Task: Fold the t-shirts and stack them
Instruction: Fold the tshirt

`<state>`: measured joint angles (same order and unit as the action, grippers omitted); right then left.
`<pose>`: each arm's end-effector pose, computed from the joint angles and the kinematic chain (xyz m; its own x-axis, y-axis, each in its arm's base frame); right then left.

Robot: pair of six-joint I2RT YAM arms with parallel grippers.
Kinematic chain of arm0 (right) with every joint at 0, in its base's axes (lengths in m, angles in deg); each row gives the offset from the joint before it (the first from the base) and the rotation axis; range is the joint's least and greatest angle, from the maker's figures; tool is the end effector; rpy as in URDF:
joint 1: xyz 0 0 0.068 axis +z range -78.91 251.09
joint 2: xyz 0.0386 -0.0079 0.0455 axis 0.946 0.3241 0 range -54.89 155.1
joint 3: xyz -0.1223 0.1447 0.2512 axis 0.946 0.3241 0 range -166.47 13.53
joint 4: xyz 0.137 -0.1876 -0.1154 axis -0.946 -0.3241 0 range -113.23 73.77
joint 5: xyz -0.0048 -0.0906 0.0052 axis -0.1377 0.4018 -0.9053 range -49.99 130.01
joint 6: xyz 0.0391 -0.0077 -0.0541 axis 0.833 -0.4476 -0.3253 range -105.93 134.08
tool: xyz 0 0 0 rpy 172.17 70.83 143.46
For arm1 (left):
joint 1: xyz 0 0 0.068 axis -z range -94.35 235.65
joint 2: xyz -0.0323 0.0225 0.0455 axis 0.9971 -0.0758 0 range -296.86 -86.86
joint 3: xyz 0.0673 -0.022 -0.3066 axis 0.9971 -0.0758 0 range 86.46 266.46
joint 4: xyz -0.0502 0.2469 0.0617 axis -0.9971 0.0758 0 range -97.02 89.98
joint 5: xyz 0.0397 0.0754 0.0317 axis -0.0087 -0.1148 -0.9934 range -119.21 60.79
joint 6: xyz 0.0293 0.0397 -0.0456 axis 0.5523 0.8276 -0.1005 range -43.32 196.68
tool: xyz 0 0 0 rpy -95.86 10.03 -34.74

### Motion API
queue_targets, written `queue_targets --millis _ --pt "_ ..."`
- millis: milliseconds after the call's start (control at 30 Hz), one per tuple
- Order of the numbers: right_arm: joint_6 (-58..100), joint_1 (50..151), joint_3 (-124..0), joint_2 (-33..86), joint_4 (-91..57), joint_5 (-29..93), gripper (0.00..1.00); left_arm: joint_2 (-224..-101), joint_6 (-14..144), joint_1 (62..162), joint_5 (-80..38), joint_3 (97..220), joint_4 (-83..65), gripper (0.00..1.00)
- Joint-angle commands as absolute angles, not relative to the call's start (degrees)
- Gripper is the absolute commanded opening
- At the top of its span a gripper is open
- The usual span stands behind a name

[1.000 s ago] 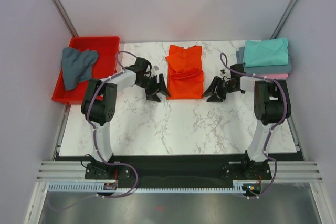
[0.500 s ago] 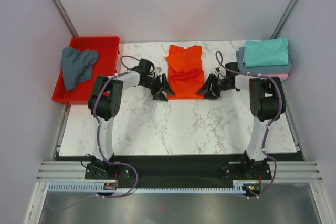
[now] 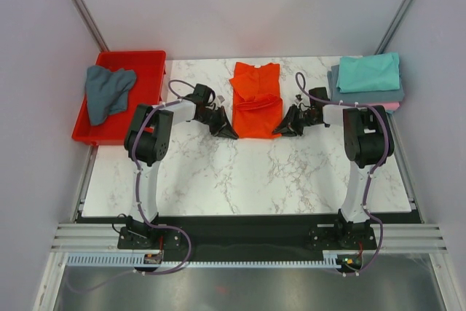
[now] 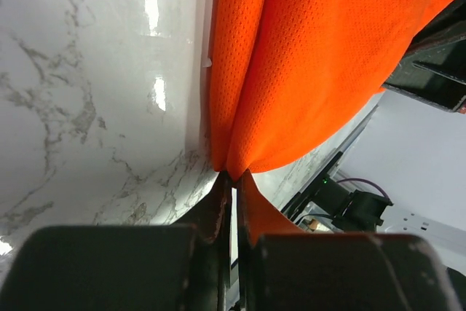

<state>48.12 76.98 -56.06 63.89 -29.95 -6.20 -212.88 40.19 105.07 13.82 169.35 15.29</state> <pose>0.4163 0.0819 0.1391 -0.9566 0.2908 -0.0174 0.1661 0.5936 0.7874 0.4272 -0.1894 0.1367 -0.9932 -0.1109 0.0348 -0.0996 0.6583 -0.7461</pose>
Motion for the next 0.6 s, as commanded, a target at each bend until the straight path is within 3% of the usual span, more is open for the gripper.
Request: queue_targets --millis 0,100,567 --pt "47.21 77.07 -56.7 62.09 -28.45 -6.74 0.13 -211.15 40.03 105.34 12.37 169.69 15.48 0.02" --pt "47.3 76.45 -56.96 60.16 -28.89 -7.01 0.0 -208.25 42.13 105.25 12.28 169.95 17.76 0.02" --pt "52.48 75.4 -54.16 46.28 -29.07 -8.94 0.0 -190.05 45.04 105.78 12.19 166.54 20.93 0.02"
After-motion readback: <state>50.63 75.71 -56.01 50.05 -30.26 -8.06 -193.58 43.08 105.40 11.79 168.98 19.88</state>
